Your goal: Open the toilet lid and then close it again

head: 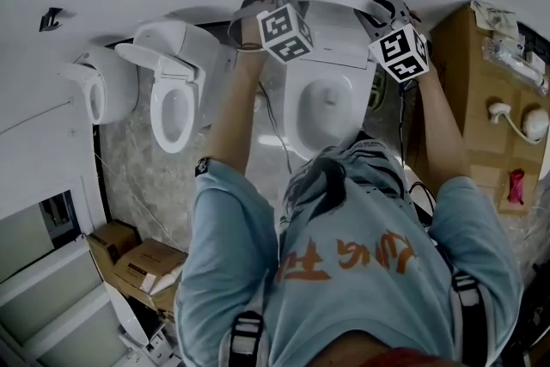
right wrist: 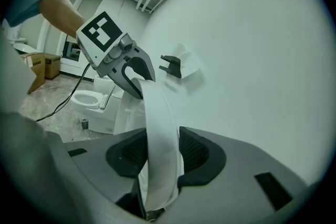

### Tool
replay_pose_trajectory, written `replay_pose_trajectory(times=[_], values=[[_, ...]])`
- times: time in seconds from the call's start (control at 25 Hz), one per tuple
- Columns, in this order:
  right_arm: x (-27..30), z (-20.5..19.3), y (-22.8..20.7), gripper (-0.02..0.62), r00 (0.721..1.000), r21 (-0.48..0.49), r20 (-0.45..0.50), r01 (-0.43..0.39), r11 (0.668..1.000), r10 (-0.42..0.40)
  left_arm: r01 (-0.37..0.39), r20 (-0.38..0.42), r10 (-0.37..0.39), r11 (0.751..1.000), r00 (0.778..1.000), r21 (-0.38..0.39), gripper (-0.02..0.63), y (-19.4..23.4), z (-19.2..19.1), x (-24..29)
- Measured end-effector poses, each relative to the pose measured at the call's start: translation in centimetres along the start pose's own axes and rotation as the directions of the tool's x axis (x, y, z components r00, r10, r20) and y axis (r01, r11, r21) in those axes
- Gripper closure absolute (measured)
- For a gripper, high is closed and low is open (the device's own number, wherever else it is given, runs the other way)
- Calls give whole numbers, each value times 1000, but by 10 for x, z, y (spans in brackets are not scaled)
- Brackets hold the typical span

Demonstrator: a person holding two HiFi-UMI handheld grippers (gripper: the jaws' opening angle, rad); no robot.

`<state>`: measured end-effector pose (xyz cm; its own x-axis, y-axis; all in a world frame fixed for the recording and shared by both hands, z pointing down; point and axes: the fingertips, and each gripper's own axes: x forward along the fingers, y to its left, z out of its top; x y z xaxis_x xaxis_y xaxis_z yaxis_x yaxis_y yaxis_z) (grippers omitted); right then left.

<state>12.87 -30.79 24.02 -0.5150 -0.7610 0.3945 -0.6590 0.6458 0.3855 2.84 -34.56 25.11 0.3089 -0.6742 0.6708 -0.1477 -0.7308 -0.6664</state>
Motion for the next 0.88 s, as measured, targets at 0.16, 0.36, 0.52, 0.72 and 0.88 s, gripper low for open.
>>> replay_pose_trajectory(times=[0.16, 0.36, 0.52, 0.72, 0.88], values=[[-21, 2, 29, 418, 1000, -42, -7, -5, 999, 5, -7, 3, 7, 999, 1000, 42, 441, -23, -5, -28], [-45, -2, 67, 413, 999, -114, -40, -12, 993, 7, -15, 25, 13, 998, 1000, 58, 456, -58, -12, -59], [-60, -8, 97, 402, 996, -139, -73, -55, 989, 45, -14, 45, 11, 998, 999, 67, 460, -84, -16, -80], [-82, -21, 143, 396, 990, -177, -114, -99, 979, 79, 8, 50, -14, 993, 999, 114, 440, -130, -27, -105], [-100, -38, 189, 390, 975, -214, -177, -173, 962, 136, 62, 49, -70, 987, 996, 152, 433, -181, -39, -123]])
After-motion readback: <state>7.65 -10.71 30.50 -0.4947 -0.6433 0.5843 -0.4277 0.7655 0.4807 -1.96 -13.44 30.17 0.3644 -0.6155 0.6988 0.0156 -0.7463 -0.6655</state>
